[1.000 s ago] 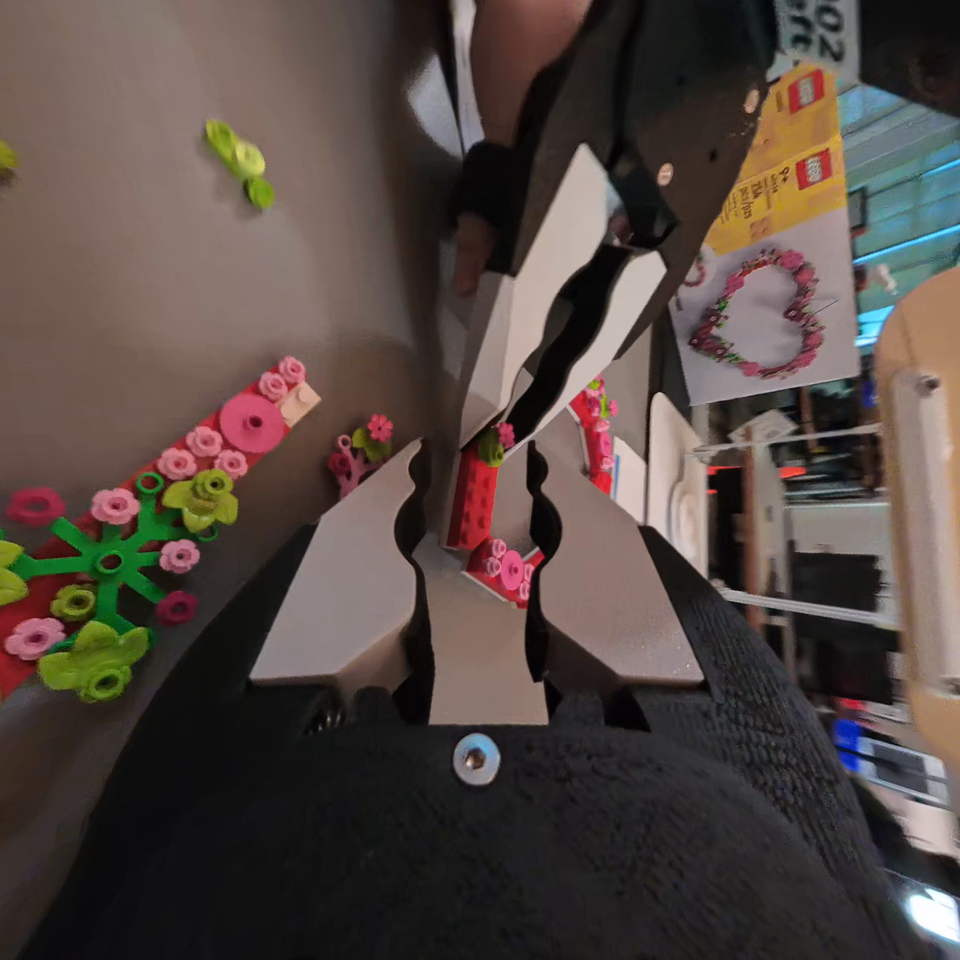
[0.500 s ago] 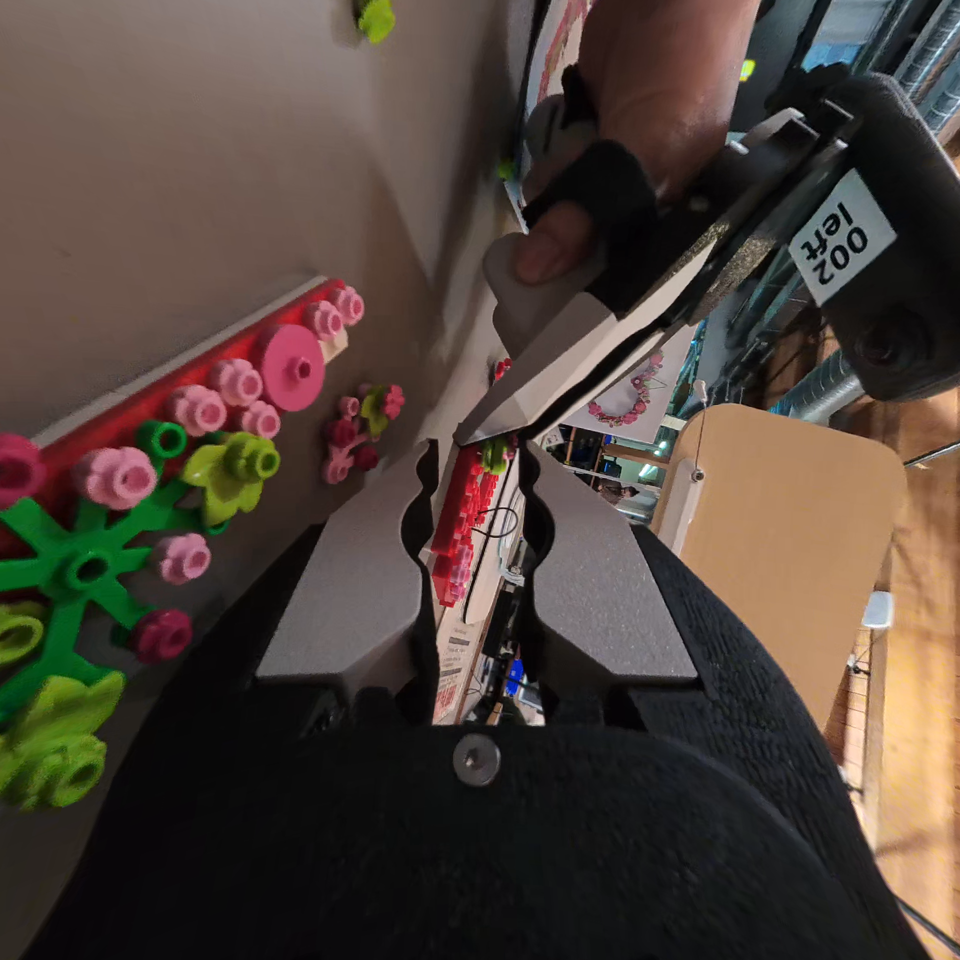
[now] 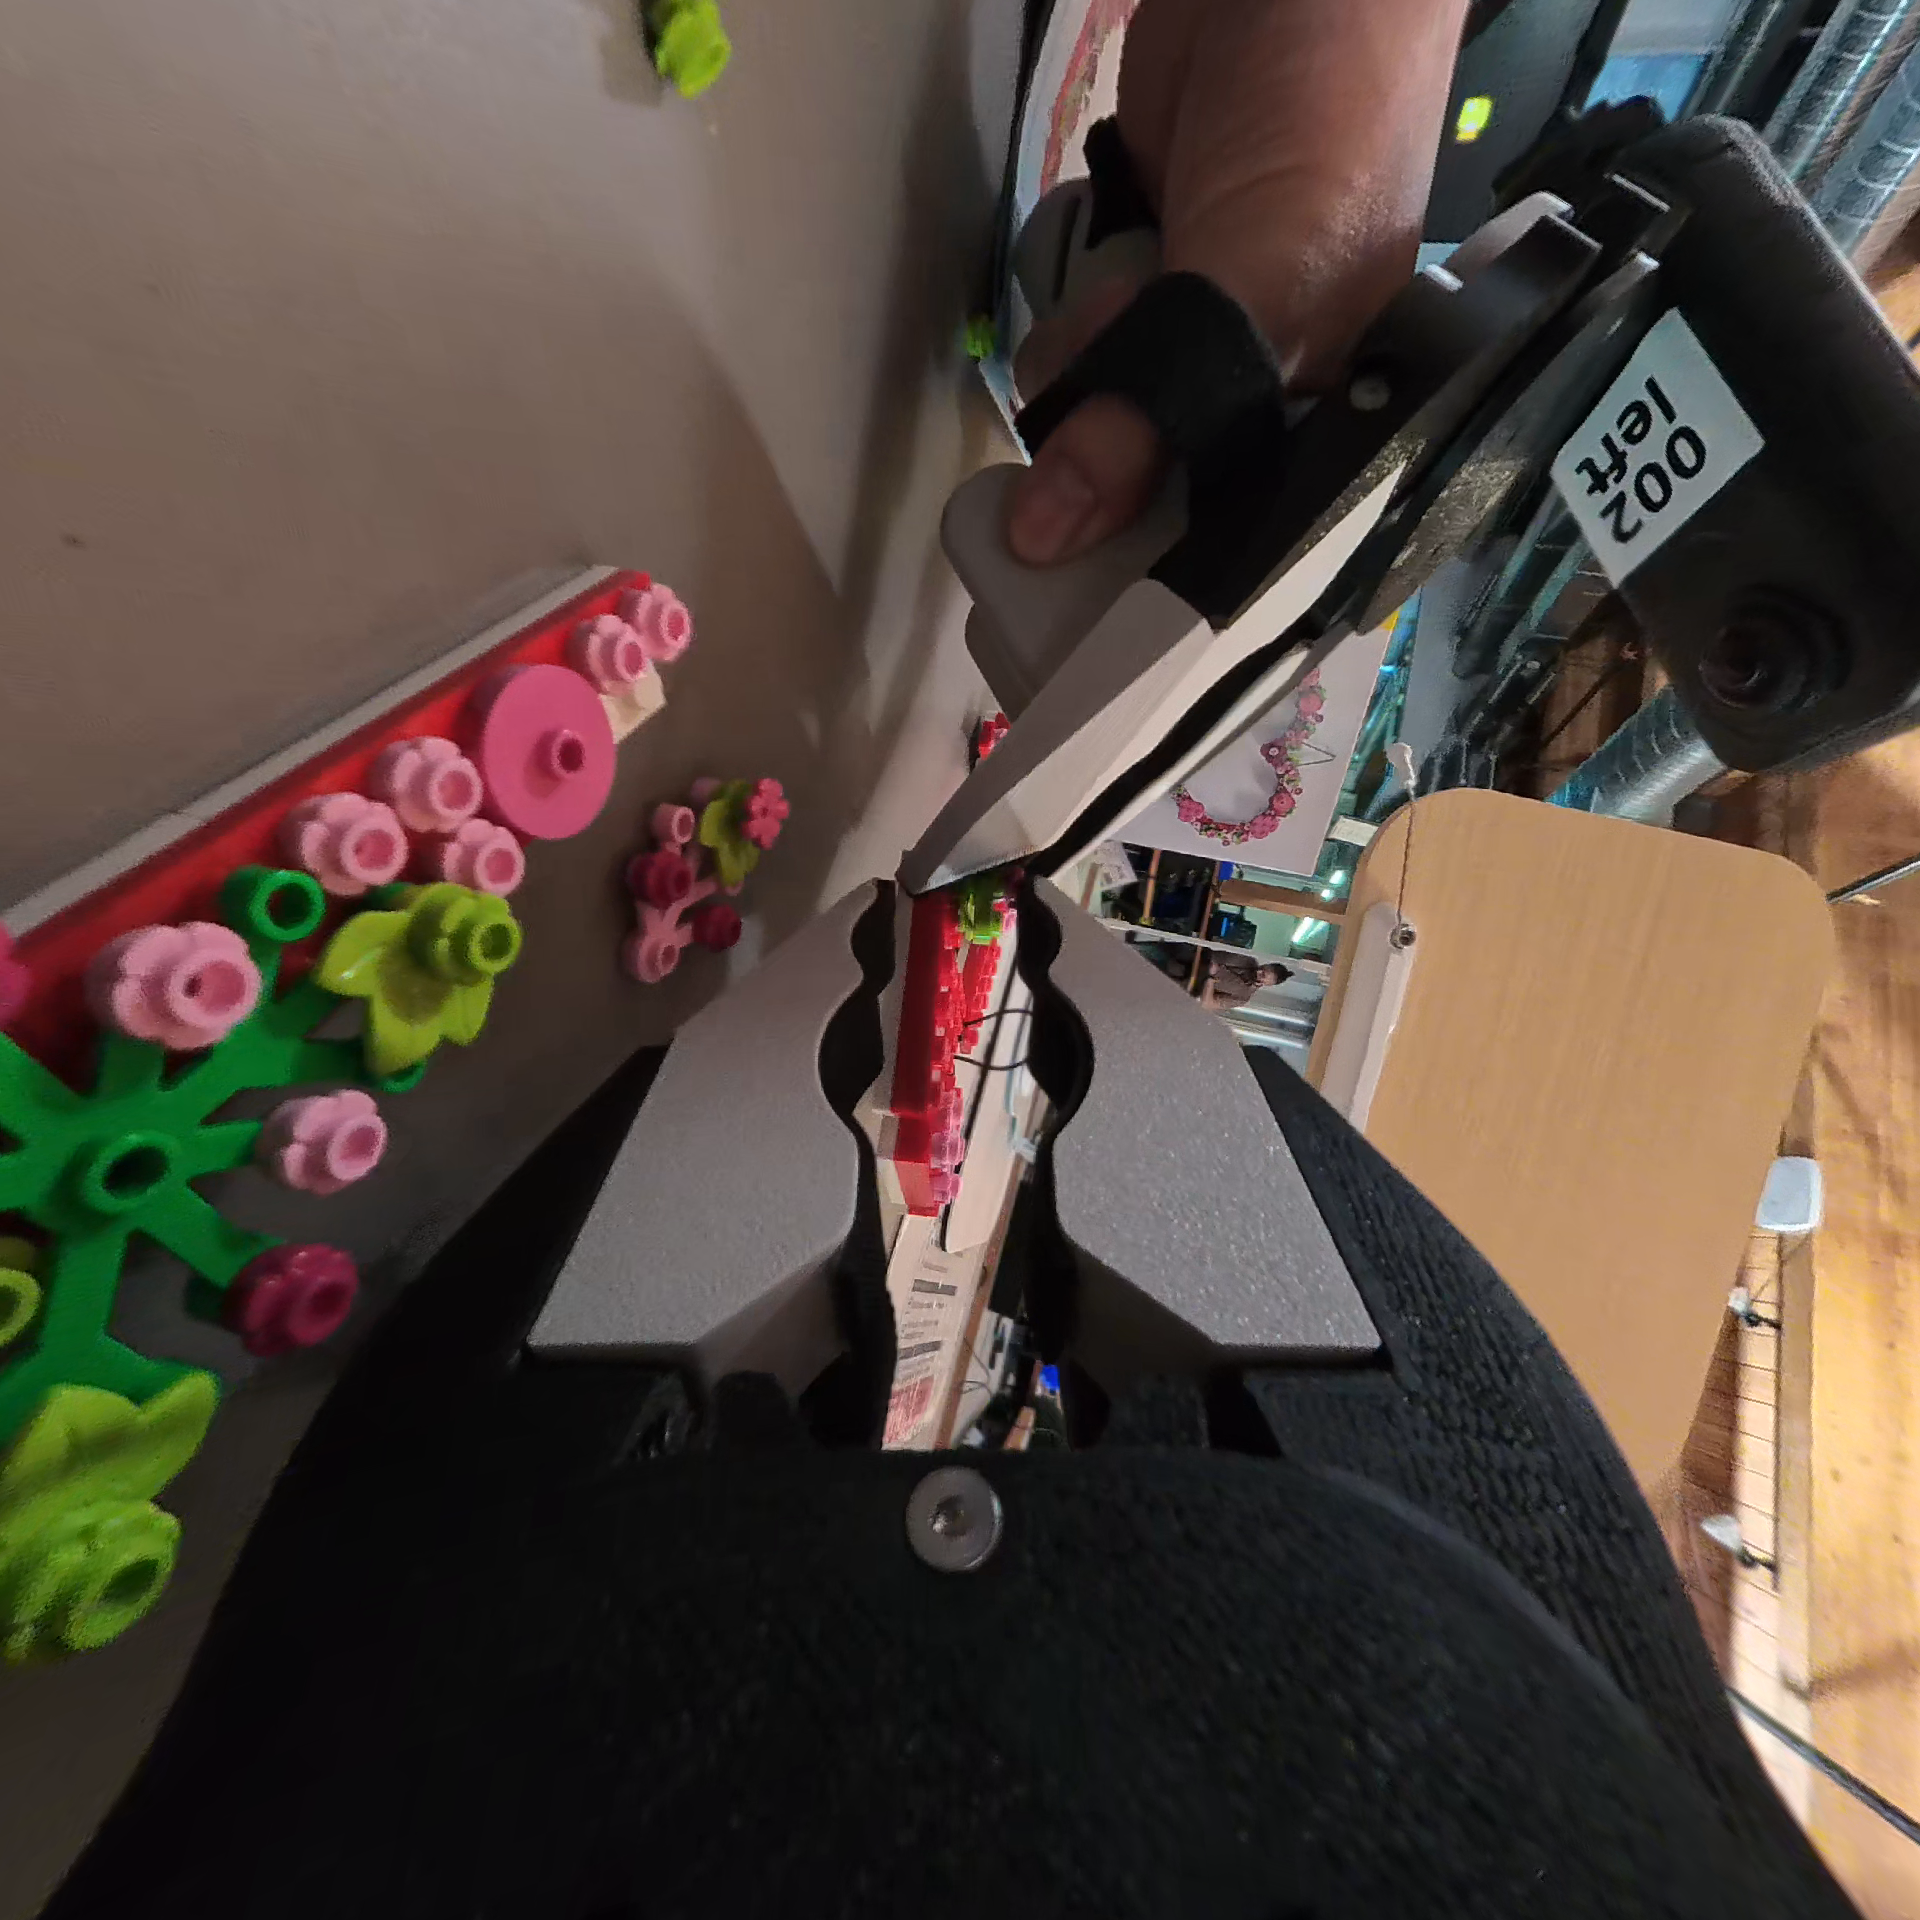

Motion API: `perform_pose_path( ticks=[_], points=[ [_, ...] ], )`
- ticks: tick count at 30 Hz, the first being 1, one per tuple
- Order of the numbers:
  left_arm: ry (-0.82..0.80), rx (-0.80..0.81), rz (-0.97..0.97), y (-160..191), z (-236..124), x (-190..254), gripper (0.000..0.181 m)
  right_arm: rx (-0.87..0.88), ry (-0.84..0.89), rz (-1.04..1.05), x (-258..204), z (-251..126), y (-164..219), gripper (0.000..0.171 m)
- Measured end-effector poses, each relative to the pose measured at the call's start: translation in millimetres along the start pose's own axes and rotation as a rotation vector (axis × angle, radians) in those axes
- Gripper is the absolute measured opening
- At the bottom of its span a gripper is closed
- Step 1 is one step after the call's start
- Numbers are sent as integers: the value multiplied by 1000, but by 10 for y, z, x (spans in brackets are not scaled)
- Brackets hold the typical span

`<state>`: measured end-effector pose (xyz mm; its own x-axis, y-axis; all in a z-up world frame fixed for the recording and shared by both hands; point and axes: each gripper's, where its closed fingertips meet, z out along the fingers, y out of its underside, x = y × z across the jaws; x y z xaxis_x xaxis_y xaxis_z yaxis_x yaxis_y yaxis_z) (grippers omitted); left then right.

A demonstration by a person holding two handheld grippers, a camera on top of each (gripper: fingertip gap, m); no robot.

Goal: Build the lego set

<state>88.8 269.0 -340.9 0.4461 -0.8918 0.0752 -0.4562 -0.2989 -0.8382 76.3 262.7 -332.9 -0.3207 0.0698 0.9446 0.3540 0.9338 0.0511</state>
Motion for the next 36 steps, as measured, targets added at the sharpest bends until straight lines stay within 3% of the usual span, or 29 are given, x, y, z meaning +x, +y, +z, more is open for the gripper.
perform_pose_path(
  ticks=[1, 8, 12, 18, 36],
  points=[
    [6, 2, -3, -3, -3, 4, 16, 1, -2, 4, 6, -3, -3, 21],
    [1, -12, 1, 23, 10, 3, 16, -1, -27, 22, -21, 10, -13, 19],
    [-11, 2, 17, -13, -12, 3, 17, 30, -24, 142, 15, 0, 5, 20],
    [-21, -13, 50, 14, -3, 0, 32, 77, 17, 334, 151, -40, 79, 20],
    [90, 170, -182, -205, -68, 10, 30, 138, 66, 461, 273, -92, 112, 20]
  ],
)
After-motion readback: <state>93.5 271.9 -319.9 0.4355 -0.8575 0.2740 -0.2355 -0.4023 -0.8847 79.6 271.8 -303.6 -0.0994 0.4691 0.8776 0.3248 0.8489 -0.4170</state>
